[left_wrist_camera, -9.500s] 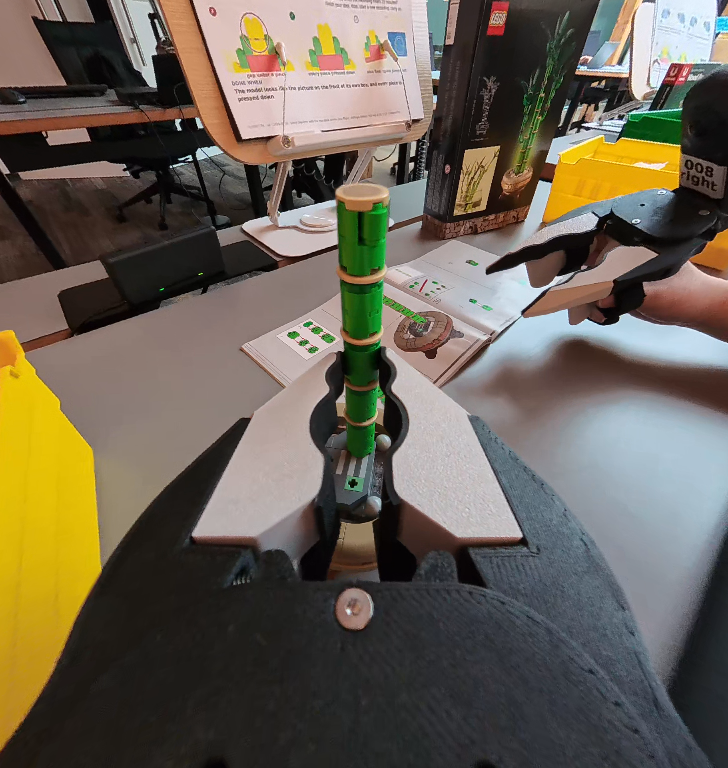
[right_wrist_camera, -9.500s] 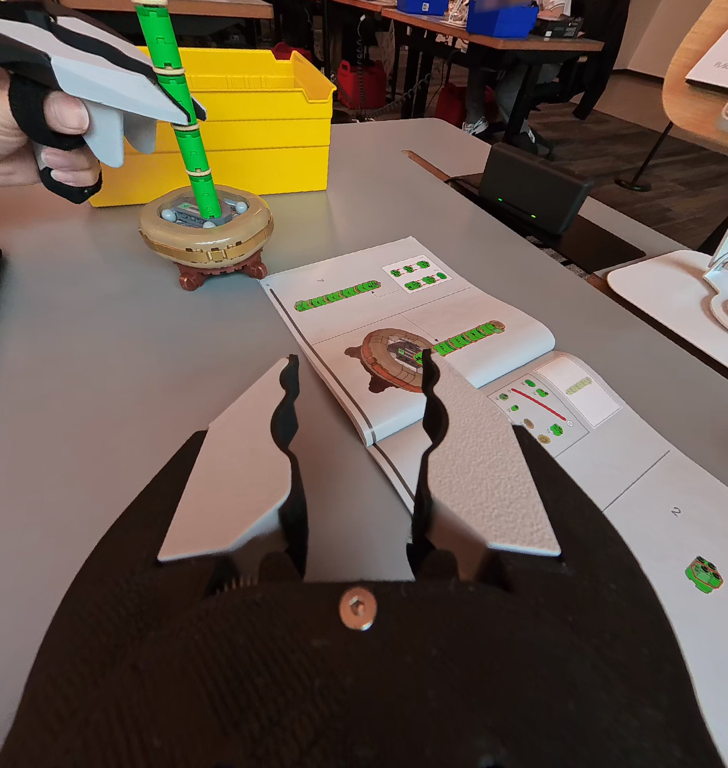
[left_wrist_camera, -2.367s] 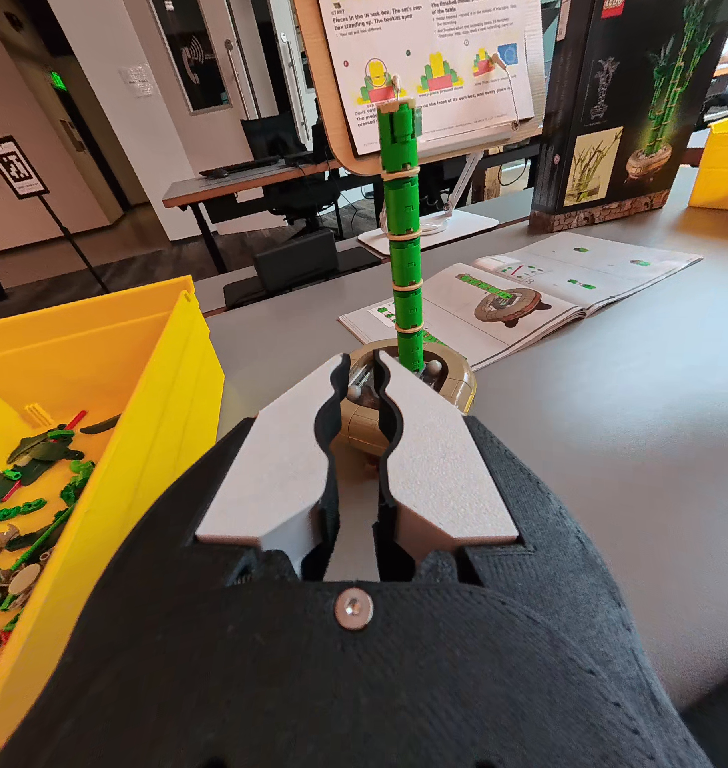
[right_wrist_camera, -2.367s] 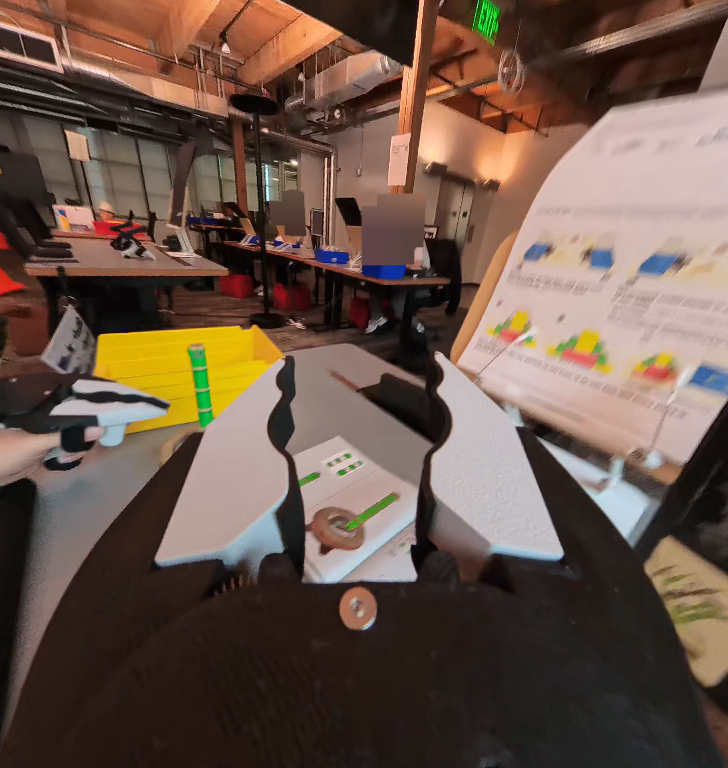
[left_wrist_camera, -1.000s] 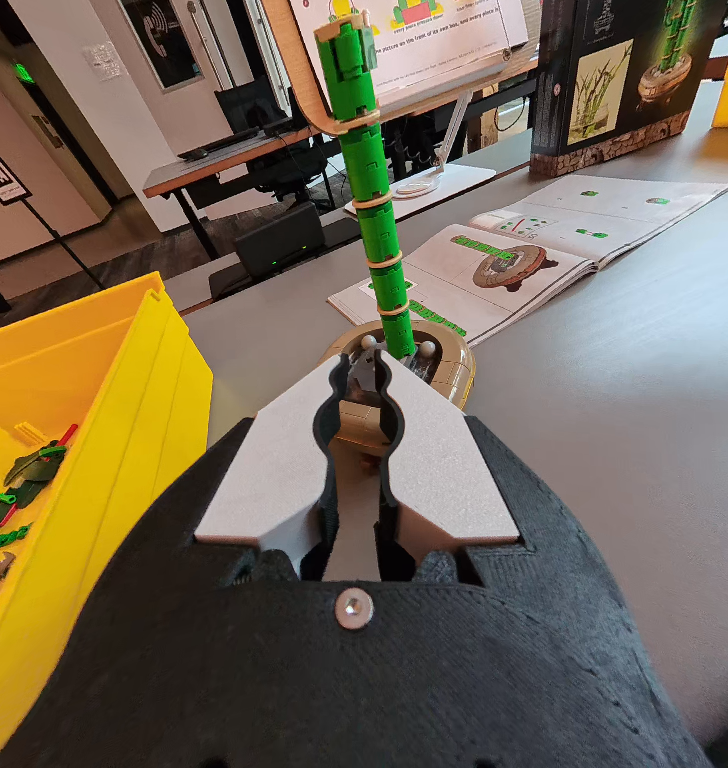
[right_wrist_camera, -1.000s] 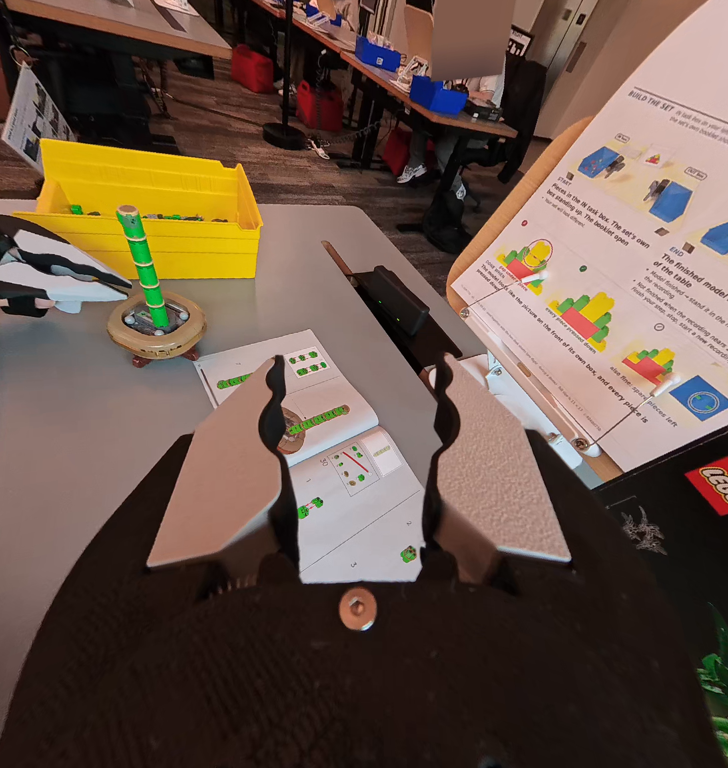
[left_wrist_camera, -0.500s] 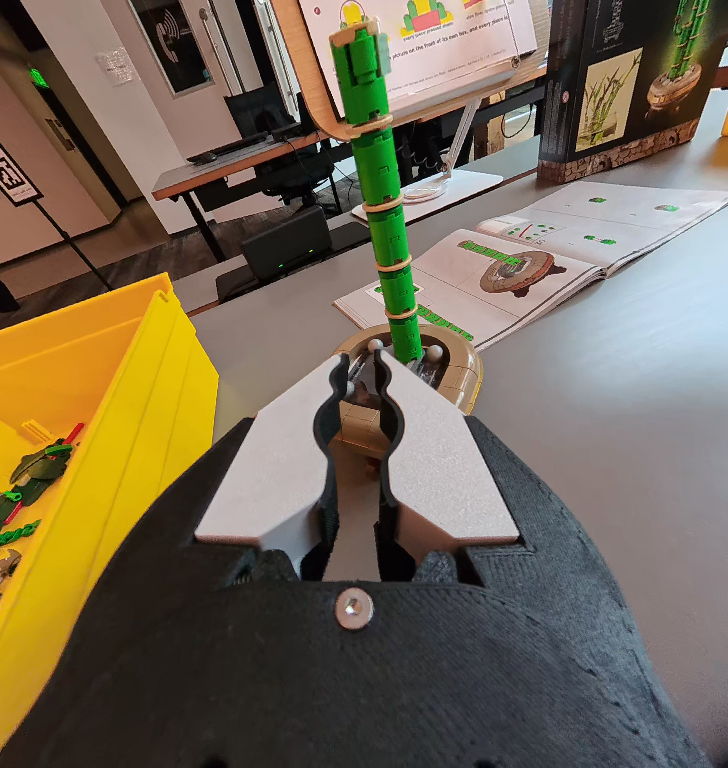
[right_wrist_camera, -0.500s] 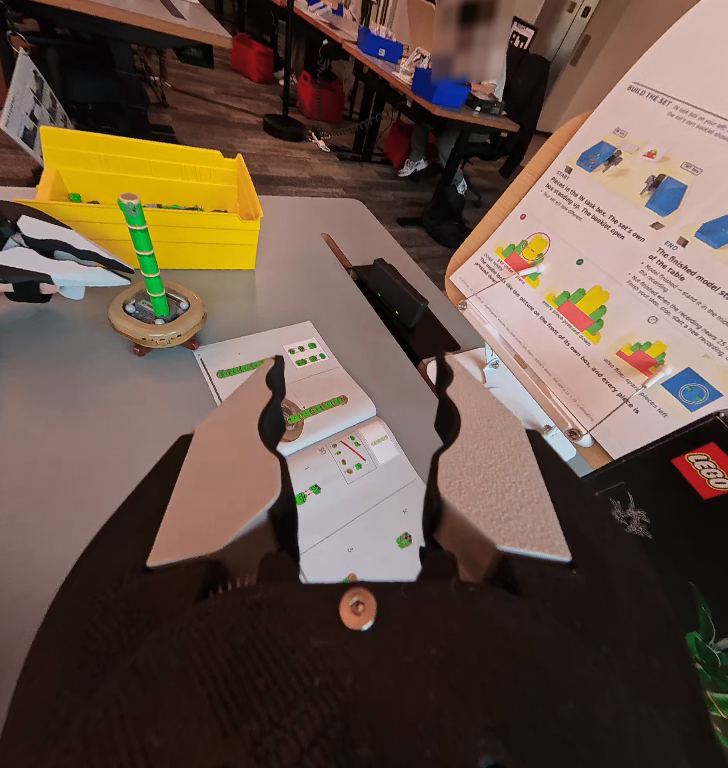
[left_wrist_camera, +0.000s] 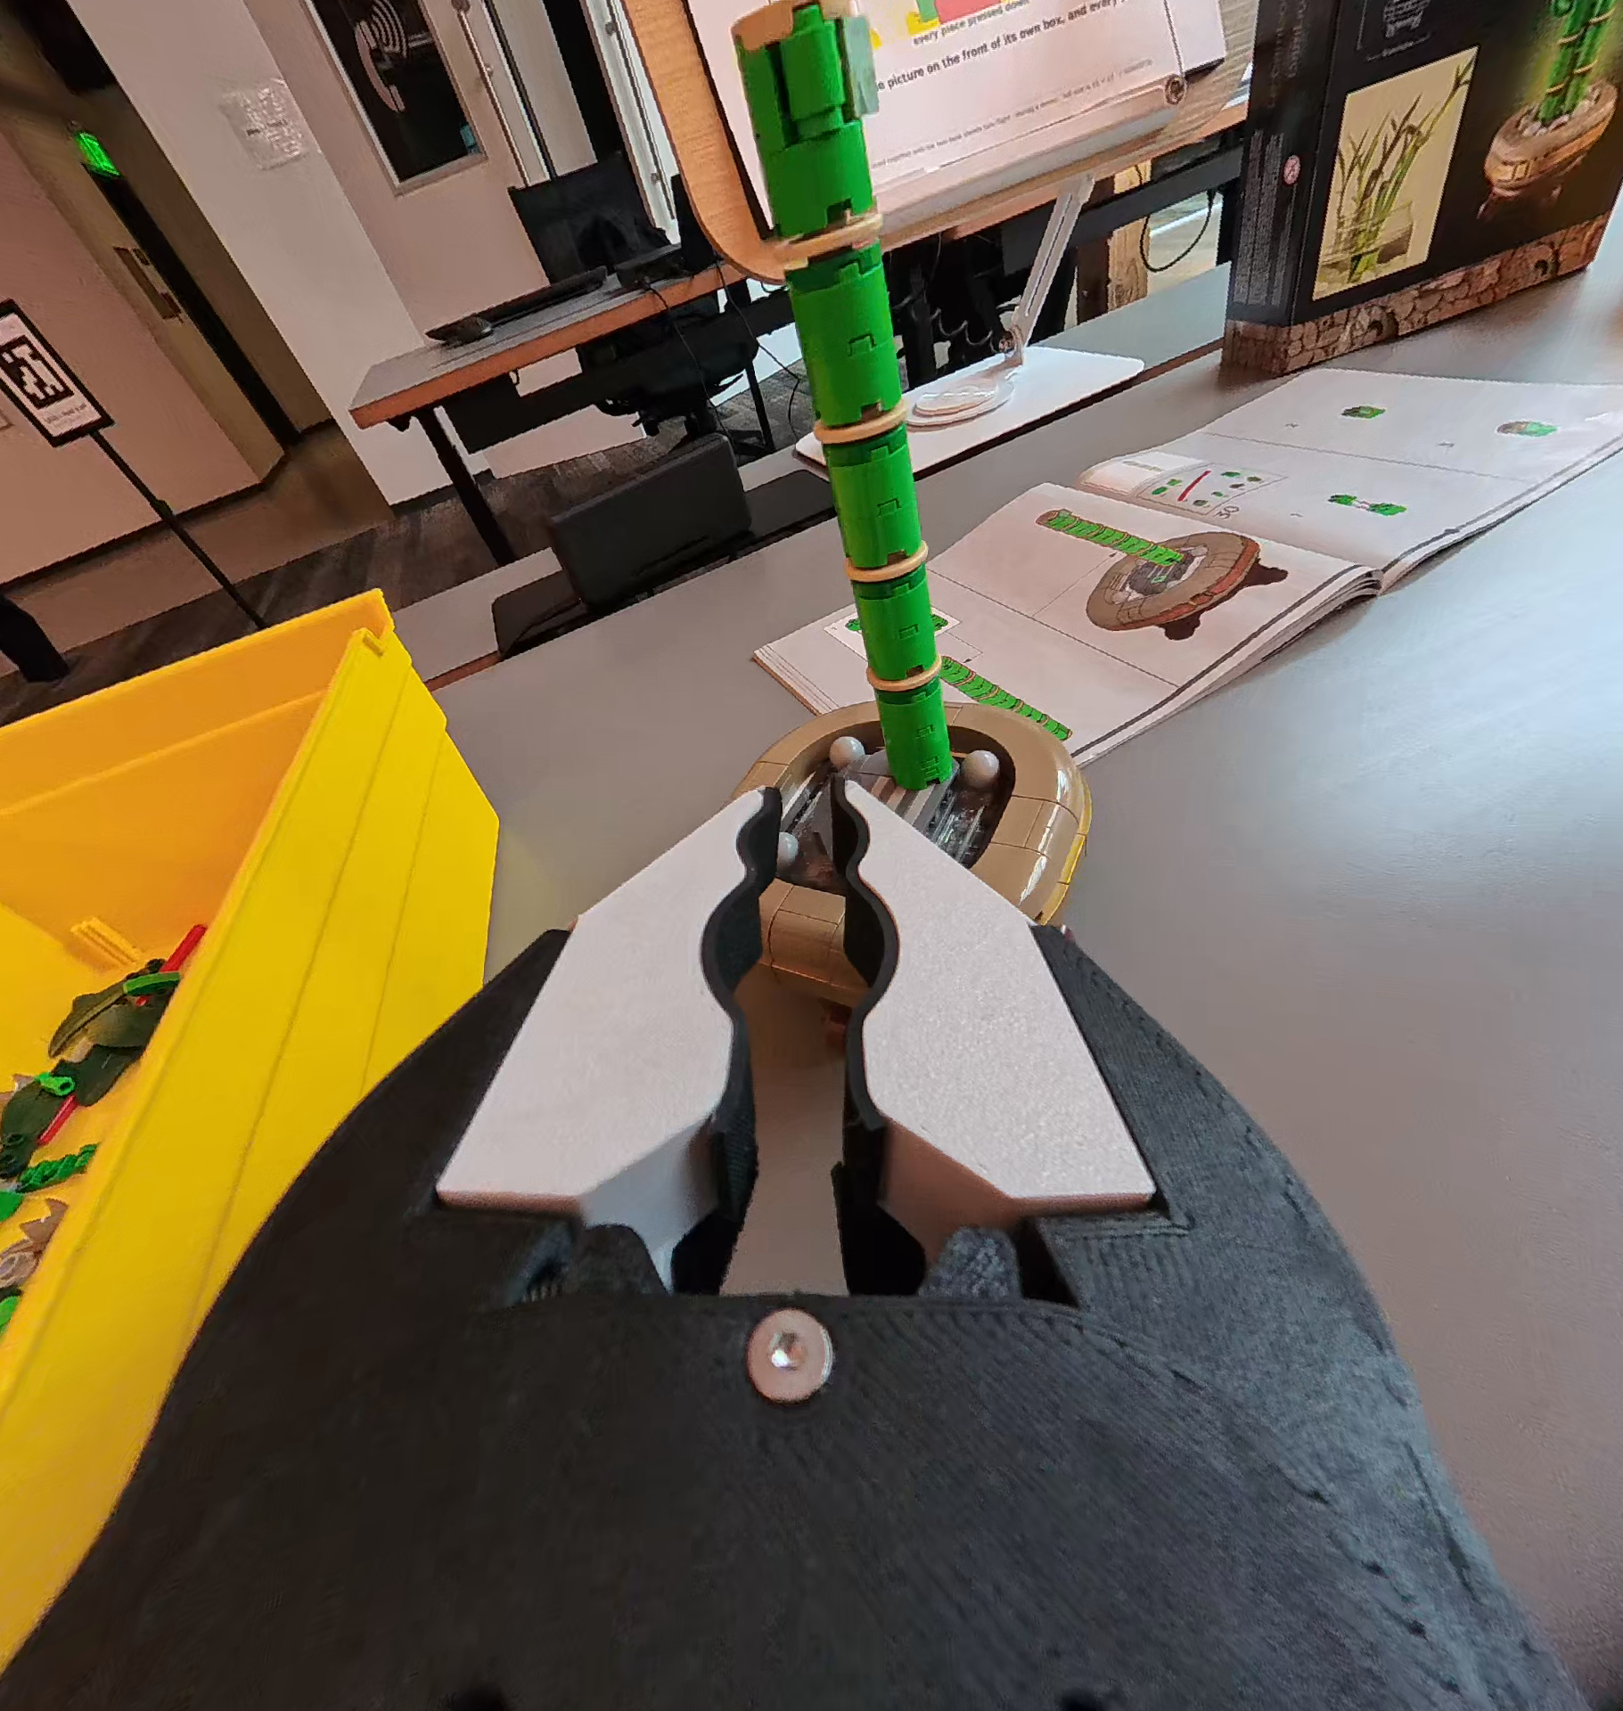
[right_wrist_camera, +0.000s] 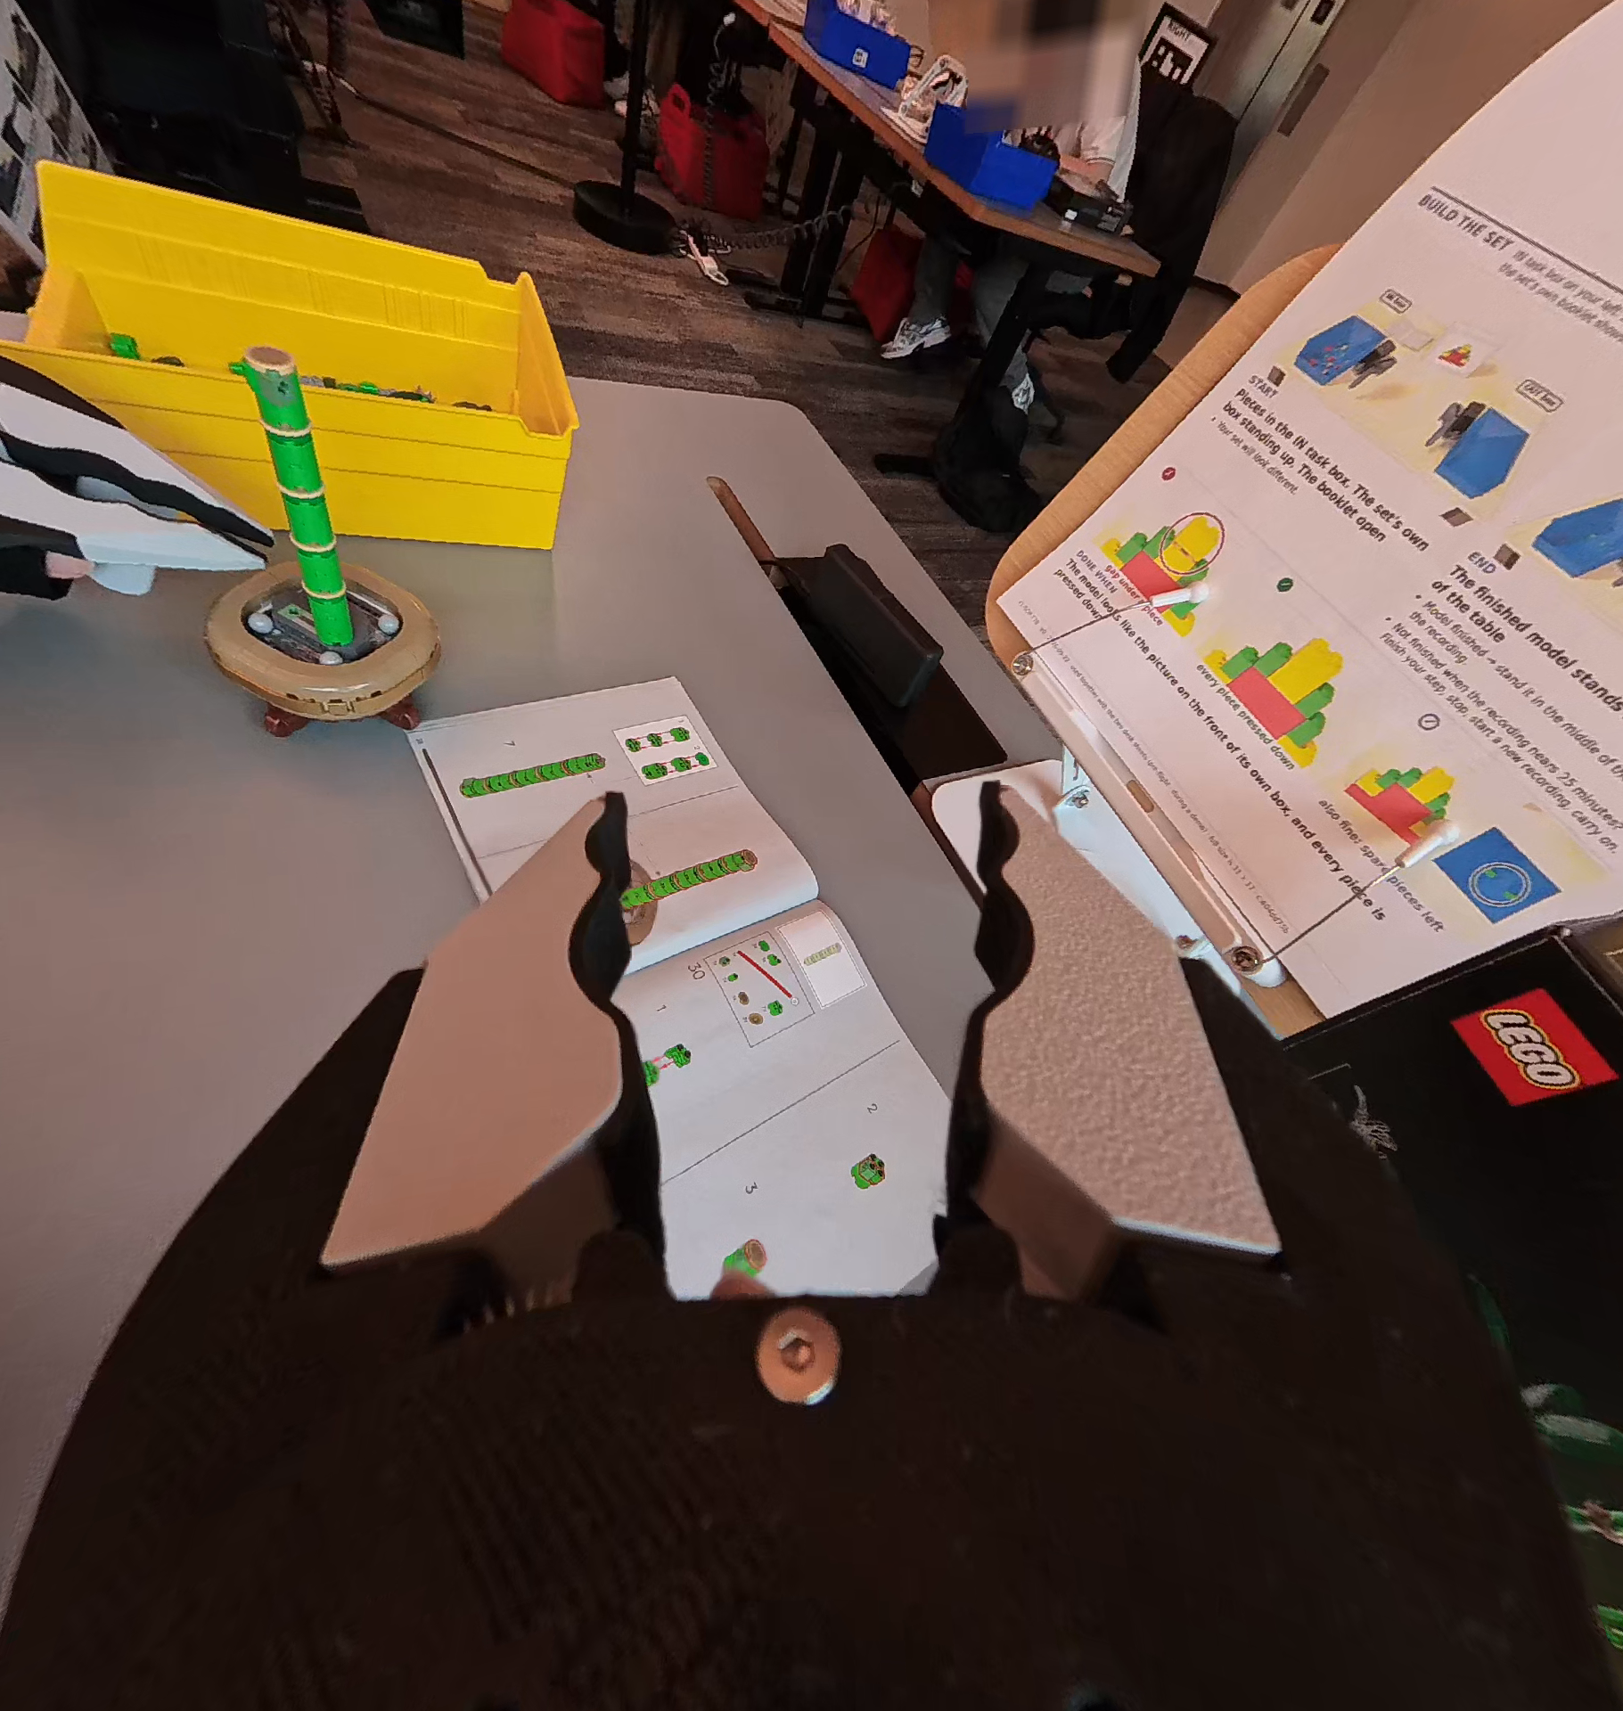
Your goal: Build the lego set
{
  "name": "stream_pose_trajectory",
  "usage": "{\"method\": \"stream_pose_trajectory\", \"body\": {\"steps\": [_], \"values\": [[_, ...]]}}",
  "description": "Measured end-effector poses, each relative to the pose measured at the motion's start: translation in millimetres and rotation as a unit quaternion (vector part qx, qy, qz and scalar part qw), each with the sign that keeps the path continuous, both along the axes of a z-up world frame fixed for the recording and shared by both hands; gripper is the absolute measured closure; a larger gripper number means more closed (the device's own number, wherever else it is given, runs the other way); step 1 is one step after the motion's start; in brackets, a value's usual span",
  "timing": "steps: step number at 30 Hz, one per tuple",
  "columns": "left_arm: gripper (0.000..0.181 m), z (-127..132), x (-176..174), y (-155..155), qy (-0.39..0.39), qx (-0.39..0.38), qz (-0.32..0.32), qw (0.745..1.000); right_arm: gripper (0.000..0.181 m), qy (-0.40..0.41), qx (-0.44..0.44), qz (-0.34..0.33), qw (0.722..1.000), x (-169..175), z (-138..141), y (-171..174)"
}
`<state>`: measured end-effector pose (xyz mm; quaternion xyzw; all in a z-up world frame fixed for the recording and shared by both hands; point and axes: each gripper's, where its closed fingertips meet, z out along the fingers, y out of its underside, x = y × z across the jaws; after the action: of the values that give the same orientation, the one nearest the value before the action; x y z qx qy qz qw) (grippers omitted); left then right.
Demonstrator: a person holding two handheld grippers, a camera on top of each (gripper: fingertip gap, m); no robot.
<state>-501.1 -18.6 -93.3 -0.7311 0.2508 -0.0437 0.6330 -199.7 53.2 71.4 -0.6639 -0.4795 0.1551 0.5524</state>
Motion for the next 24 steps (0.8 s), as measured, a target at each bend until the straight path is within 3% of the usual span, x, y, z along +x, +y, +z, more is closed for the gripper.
{"method": "stream_pose_trajectory", "body": {"steps": [5,8,12,15,24], "values": [[0.172,1,1,0,-0.003,-0.002,0.001,1.0,0.105,-0.012,-0.002,0.001,1.0,-2,-4,0],[0.171,26,9,-3,-0.072,0.026,-0.011,0.997,0.105,-0.024,-0.002,0.004,1.0,-3,-8,0],[0.151,51,23,2,-0.101,0.054,-0.028,0.993,0.105,-0.027,-0.006,0.002,1.0,-2,-10,1],[0.143,46,35,16,-0.085,0.022,-0.04,0.995,0.105,-0.028,-0.007,0.0,1.0,-1,-11,2],[0.156,35,40,28,-0.097,-0.015,-0.048,0.994,0.106,-0.026,-0.006,0.0,1.0,2,-10,2]]}}
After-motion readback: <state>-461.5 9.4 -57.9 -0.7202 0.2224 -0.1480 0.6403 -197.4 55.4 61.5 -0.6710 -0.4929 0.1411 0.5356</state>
